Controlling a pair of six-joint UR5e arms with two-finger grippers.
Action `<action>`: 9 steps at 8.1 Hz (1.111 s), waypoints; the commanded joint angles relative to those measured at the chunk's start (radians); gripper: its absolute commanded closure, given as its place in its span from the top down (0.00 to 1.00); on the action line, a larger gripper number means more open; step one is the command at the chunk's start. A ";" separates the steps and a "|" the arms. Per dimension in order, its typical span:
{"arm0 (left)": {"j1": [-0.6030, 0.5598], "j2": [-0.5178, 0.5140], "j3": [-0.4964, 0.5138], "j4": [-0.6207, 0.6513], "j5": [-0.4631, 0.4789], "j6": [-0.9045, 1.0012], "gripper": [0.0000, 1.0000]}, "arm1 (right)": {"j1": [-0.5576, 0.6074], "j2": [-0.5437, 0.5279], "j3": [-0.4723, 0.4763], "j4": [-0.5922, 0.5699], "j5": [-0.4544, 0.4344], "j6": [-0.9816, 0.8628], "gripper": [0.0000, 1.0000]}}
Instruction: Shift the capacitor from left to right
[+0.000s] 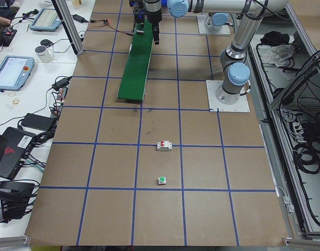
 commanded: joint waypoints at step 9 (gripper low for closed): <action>0.000 0.000 0.000 0.000 -0.001 0.002 1.00 | 0.000 0.012 -0.003 0.001 -0.023 -0.017 0.67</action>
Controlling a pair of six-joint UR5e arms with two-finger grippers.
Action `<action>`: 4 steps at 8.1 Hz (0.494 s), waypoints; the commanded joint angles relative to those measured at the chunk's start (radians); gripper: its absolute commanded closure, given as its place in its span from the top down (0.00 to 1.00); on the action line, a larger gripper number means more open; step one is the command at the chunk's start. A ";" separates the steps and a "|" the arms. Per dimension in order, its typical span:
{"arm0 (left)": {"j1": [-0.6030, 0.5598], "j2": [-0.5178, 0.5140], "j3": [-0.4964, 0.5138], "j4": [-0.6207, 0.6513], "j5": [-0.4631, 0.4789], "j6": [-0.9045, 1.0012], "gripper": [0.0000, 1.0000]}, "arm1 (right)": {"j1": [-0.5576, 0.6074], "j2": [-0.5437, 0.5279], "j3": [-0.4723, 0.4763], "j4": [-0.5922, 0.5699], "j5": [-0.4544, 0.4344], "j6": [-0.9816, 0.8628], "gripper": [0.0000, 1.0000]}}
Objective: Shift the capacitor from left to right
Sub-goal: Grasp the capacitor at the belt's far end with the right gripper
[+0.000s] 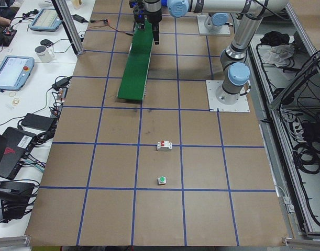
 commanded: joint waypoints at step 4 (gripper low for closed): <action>0.000 0.000 0.000 0.000 -0.001 -0.001 1.00 | -0.001 -0.017 -0.050 0.088 -0.166 -0.013 0.00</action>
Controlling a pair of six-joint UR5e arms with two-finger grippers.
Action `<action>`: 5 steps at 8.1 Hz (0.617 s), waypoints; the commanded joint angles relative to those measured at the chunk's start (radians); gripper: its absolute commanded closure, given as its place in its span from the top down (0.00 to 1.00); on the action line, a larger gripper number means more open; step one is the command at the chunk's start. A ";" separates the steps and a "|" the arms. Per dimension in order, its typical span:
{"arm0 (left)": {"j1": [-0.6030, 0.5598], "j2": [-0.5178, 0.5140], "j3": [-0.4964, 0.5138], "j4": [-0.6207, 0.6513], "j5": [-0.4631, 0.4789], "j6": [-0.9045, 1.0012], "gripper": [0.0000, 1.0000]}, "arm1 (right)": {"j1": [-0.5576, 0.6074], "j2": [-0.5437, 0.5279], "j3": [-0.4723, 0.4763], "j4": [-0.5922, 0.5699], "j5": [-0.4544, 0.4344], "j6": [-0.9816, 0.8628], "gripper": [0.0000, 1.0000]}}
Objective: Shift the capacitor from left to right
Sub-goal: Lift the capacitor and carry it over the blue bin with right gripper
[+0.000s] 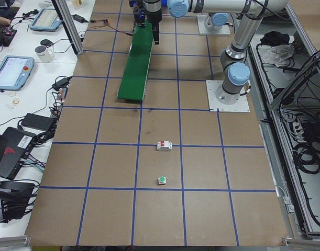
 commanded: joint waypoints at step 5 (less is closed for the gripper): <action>0.000 0.000 0.000 0.000 0.001 0.000 1.00 | -0.195 -0.110 -0.168 0.247 -0.324 -0.339 0.00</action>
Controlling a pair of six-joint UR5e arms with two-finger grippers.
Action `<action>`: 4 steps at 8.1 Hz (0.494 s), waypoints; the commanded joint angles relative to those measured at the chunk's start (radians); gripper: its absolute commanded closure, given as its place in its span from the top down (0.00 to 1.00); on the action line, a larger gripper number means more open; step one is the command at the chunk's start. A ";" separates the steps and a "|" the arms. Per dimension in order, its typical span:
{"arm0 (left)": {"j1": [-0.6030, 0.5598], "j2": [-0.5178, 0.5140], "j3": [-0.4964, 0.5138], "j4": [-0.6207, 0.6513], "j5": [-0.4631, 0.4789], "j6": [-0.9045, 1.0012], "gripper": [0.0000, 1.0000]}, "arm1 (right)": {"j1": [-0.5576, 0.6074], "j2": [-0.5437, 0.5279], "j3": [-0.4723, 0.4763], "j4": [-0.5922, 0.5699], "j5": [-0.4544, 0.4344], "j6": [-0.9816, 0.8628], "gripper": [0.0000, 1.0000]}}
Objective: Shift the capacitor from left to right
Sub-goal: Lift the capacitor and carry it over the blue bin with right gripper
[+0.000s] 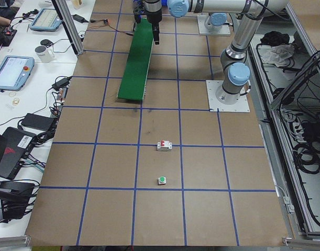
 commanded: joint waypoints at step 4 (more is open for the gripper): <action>0.000 0.000 -0.002 0.002 0.001 0.000 1.00 | -0.501 -0.044 -0.050 0.014 -0.065 -0.779 0.00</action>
